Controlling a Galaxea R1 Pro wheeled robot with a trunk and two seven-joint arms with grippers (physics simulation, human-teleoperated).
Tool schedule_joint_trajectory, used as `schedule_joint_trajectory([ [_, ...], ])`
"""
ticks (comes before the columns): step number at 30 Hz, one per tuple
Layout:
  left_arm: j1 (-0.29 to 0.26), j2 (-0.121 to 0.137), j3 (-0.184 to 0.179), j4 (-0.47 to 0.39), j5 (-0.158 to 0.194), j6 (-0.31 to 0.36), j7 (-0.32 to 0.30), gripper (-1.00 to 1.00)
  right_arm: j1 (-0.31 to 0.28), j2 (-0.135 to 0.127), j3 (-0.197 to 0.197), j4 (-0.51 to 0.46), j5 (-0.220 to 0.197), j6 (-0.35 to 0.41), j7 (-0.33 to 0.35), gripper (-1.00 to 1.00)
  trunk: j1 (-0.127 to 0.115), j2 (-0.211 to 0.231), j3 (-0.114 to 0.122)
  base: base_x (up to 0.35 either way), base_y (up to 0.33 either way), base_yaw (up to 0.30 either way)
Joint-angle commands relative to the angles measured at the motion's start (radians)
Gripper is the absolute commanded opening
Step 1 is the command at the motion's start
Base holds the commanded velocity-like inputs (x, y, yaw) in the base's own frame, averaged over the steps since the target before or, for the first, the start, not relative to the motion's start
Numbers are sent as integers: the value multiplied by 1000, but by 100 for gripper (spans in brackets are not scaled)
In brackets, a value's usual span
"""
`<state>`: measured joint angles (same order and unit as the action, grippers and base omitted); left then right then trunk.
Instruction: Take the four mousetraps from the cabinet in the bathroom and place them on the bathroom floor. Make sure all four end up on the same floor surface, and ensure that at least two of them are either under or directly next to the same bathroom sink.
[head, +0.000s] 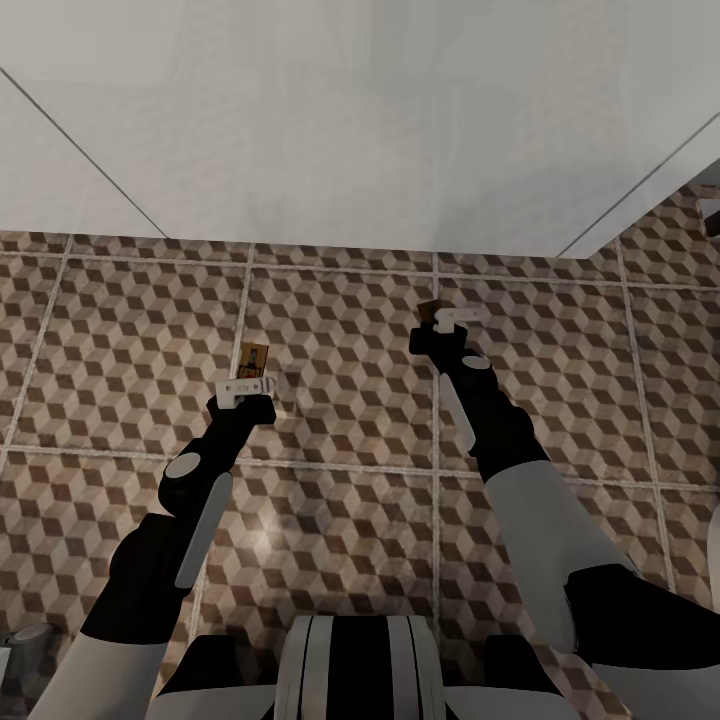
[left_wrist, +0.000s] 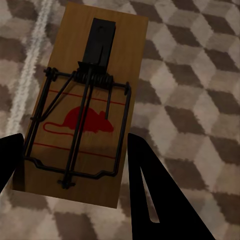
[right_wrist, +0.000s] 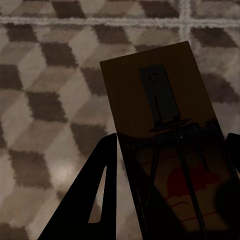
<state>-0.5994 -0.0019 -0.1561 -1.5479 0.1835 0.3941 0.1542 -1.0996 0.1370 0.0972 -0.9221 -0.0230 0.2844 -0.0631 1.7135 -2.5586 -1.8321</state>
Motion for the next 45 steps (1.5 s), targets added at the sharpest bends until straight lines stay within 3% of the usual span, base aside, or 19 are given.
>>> schedule_joint_trajectory([
  [1,0,0,-2,-1,7,5,10,-100,0,0,3,-1,-5,5,-4,-100,0,0,-1,0,0,0],
  [45,0,0,-3,-1,8,3,11,-100,0,2,3,-2,-6,31,-12,-100,0,0,-1,0,0,0],
])
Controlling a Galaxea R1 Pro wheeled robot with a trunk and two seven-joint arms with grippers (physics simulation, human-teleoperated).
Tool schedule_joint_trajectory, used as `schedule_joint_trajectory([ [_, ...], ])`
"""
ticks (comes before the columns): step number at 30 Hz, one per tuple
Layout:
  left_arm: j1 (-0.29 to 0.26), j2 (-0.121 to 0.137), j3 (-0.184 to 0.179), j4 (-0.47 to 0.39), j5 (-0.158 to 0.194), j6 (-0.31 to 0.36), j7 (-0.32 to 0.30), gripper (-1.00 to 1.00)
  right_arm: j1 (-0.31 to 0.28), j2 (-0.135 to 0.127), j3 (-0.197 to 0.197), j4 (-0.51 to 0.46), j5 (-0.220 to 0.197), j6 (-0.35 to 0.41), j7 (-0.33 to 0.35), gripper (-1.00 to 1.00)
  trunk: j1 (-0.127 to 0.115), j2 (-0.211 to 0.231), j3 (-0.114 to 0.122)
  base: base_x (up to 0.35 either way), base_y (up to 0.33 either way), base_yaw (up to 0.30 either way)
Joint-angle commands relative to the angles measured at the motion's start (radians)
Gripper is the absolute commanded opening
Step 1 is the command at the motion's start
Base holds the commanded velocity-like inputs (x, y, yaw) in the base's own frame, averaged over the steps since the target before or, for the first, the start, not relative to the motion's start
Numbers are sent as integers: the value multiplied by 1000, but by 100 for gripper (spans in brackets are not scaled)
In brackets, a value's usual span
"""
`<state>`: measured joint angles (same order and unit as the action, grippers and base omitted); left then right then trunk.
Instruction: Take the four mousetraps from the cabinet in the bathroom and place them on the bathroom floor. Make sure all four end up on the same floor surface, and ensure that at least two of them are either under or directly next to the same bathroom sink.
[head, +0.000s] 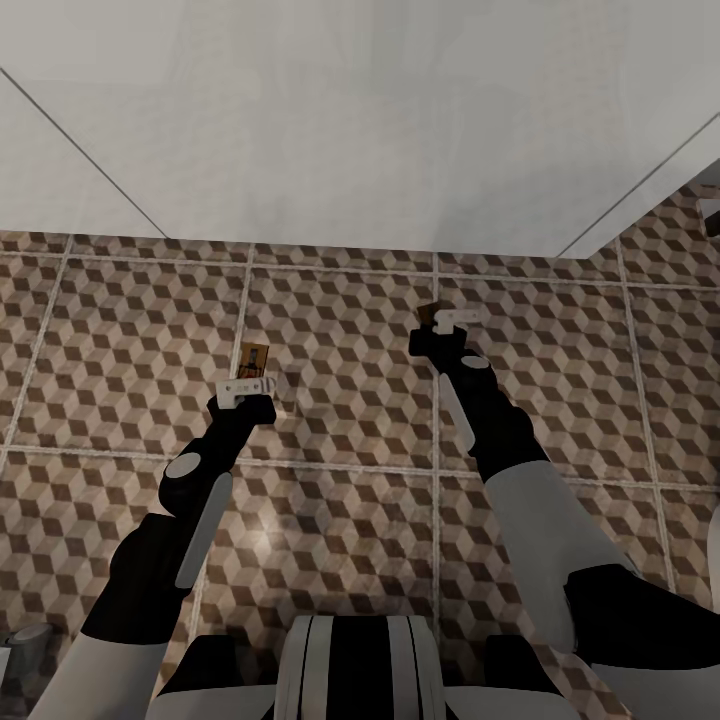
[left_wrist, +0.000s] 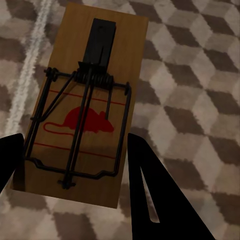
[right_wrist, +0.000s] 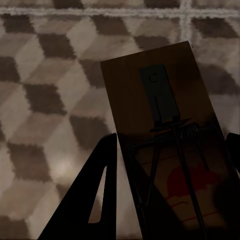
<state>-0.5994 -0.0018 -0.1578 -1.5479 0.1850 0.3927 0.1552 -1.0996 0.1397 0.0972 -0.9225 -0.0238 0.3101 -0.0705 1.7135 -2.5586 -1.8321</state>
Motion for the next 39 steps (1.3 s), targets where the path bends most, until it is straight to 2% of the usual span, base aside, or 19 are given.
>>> schedule_joint_trajectory([
  [1,0,0,-2,-1,7,5,10,-100,0,0,3,-1,-5,12,-5,-100,0,0,-1,0,0,0],
  [39,0,0,0,-1,5,3,12,-100,0,9,7,-1,-5,24,-4,-100,0,0,-1,0,0,0],
])
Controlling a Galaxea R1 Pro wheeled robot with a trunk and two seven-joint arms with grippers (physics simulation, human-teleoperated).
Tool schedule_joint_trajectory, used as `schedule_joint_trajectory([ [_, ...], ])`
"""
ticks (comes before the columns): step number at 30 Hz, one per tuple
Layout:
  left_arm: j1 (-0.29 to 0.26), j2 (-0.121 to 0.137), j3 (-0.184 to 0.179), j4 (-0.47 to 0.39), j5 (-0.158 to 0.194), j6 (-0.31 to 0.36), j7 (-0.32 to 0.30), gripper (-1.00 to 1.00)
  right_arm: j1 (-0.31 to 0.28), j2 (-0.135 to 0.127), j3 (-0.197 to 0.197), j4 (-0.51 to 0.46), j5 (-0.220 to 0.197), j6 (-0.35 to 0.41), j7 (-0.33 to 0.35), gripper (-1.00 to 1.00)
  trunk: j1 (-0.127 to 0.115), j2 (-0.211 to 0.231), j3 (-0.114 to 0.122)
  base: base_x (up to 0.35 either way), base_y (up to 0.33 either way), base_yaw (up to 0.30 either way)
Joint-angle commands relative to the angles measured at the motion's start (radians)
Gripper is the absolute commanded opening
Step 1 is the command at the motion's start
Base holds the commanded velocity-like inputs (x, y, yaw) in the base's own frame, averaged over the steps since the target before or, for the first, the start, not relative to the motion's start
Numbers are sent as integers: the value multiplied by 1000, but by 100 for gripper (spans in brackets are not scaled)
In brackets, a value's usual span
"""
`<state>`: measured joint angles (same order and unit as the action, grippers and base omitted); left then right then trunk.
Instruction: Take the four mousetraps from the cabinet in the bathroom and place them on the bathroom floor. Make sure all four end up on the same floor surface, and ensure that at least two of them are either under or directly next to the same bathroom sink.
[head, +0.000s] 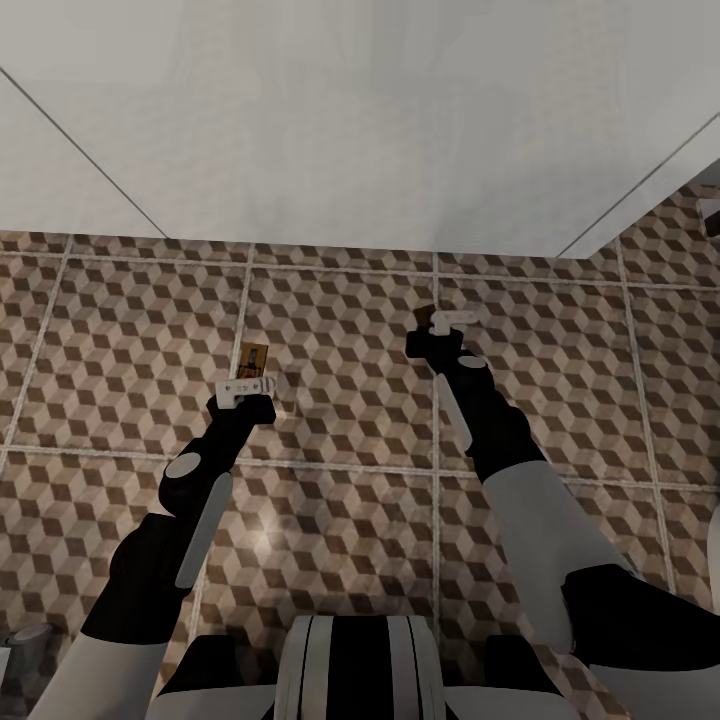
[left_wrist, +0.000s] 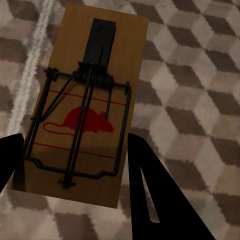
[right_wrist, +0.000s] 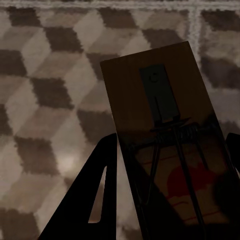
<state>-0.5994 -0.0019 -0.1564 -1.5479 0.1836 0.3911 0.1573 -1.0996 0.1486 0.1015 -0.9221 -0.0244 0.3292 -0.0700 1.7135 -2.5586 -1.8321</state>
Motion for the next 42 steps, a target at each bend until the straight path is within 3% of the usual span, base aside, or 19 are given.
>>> schedule_joint_trajectory([
  [1,0,0,-2,-1,7,5,10,-100,0,0,3,-1,-5,5,-5,-100,0,0,-1,0,0,0],
  [42,0,-1,1,-3,8,5,11,-100,0,-1,3,-1,-5,5,-5,-100,0,0,-1,0,0,0],
])
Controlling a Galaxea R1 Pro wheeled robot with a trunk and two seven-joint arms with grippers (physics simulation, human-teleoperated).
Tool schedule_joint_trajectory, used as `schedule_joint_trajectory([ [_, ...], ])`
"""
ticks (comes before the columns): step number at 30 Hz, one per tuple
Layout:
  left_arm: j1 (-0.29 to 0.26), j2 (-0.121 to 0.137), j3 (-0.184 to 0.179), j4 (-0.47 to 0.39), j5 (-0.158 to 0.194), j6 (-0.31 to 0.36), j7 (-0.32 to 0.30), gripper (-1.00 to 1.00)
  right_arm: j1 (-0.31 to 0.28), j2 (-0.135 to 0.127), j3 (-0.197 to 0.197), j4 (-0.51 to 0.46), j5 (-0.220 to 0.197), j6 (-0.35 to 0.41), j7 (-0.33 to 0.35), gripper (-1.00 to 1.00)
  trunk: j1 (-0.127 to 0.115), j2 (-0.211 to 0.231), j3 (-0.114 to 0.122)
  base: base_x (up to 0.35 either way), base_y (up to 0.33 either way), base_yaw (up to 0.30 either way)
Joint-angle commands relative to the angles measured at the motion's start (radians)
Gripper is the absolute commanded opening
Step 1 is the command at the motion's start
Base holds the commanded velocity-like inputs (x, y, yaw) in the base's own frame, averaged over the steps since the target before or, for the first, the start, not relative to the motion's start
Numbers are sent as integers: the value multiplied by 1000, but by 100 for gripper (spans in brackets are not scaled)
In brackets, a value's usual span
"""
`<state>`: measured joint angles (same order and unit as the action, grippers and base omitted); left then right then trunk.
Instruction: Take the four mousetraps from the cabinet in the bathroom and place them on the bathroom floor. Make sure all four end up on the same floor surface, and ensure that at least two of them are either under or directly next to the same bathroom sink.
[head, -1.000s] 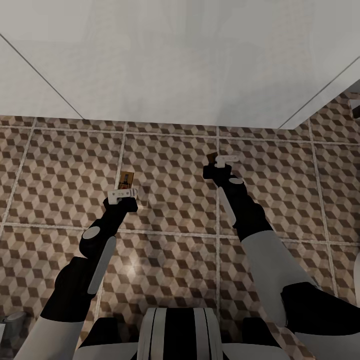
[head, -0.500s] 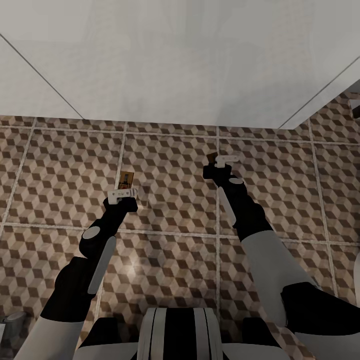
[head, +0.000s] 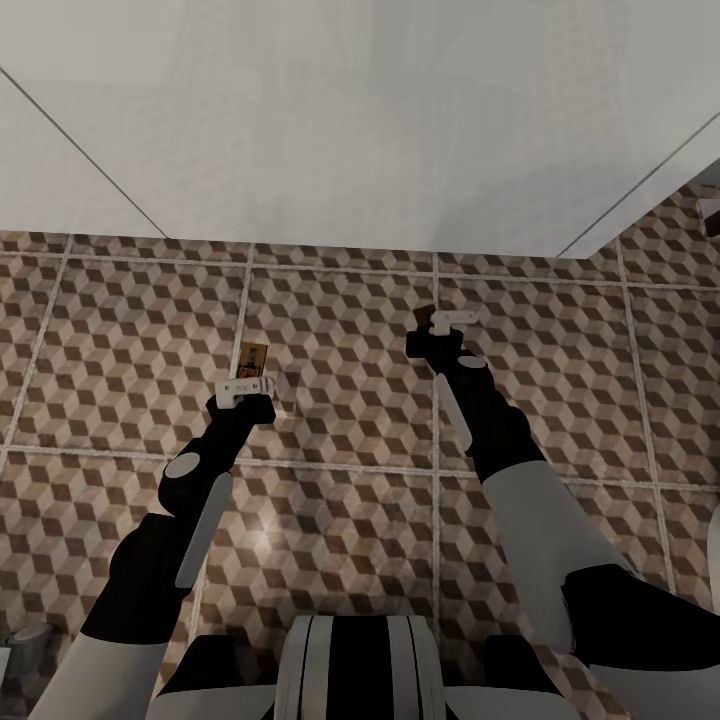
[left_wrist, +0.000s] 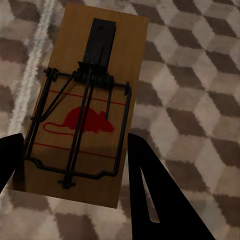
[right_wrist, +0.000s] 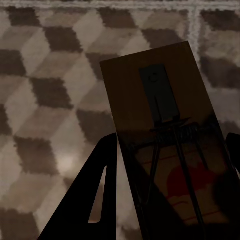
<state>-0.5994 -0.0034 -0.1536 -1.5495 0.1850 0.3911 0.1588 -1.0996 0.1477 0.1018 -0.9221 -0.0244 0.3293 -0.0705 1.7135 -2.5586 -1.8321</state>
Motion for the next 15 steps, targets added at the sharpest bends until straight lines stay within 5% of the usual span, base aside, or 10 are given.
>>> schedule_joint_trajectory([
  [1,0,0,-2,-1,7,5,10,-100,0,0,3,-1,-5,5,-5,-100,0,0,-1,0,0,0],
  [15,0,-4,-3,-1,8,5,10,-100,0,-1,3,-1,-5,5,-5,-100,0,0,-1,0,0,0],
])
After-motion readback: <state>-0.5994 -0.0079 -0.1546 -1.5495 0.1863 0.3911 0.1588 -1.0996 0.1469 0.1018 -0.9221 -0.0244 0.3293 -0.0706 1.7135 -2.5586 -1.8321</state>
